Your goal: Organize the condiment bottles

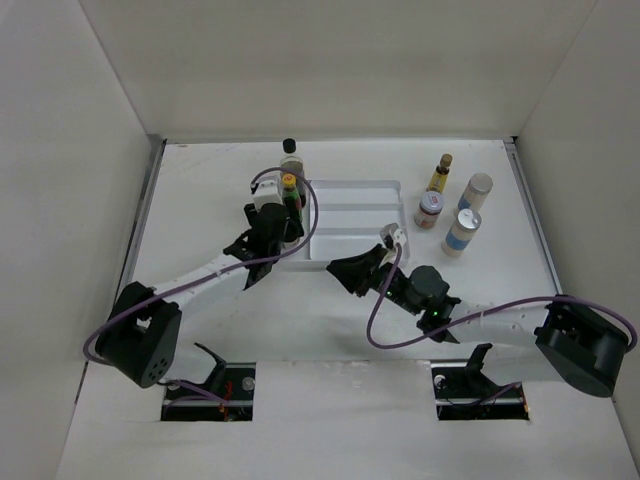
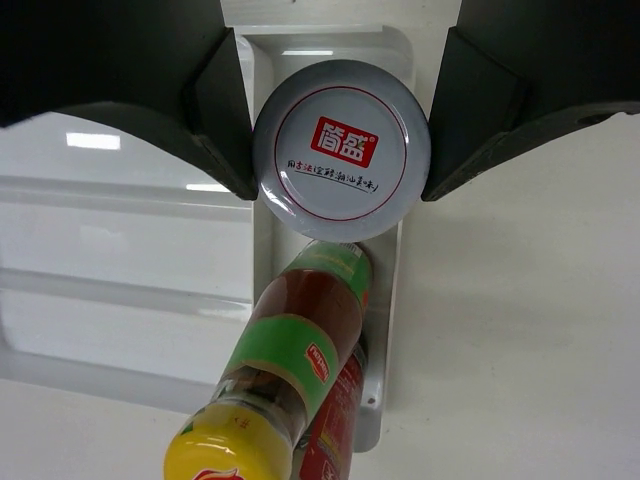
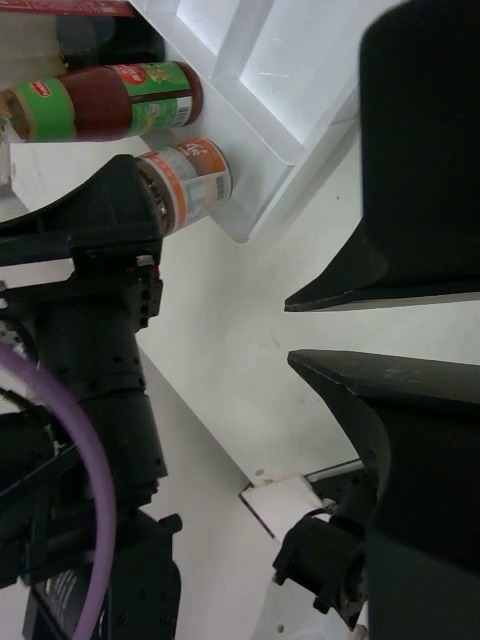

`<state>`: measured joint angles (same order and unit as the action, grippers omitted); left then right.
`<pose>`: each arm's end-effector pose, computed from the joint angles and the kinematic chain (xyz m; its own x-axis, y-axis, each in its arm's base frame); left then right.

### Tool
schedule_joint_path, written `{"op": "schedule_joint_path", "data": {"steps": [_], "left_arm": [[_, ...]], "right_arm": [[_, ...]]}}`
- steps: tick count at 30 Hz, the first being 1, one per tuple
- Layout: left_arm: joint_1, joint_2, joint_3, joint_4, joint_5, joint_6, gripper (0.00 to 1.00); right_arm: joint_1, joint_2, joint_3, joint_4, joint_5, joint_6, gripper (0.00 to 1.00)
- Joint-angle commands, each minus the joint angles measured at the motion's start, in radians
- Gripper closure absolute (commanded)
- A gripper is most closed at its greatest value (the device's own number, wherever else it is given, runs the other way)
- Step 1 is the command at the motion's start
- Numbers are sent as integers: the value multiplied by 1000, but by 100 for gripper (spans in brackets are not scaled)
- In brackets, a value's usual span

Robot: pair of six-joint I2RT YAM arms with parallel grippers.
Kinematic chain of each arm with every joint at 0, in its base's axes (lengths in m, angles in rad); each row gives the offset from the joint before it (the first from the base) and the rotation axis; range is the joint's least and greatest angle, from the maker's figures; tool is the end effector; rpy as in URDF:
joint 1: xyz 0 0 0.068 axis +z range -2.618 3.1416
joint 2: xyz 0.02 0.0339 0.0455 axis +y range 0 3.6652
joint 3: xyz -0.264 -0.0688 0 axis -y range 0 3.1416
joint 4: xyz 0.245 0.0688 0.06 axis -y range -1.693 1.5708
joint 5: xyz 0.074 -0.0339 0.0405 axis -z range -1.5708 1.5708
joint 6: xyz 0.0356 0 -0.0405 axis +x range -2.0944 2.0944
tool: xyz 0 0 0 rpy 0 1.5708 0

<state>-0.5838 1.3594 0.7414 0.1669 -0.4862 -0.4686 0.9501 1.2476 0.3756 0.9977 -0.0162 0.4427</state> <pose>0.2545 -0.1482 0.2326 -0.3862 -0.2235 -0.8950 -0.0425 0.9735 -0.2247 0.1440 0.2024 0.2286 -0.2866 0.3357 -0.8973 -0.7746 0.4700 0.4232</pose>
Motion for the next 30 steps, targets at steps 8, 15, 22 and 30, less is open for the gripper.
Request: {"op": "schedule_joint_path", "data": {"steps": [8,15,22,30], "left_arm": [[-29,67,15,172,-6,-8,69],[-49,107,0,174,-14,-4,50],[-32,38,-16,175,-22,1,0],[-7,-252,-178,293,-99,1,0]], "right_arm": [[2,-2,8,78,24,14,71],[-1,-25,-4,79,35,10,48],[2,-128,-27,52,102,-22,81],[-52,-223,58,-224,319,-21,86]]}}
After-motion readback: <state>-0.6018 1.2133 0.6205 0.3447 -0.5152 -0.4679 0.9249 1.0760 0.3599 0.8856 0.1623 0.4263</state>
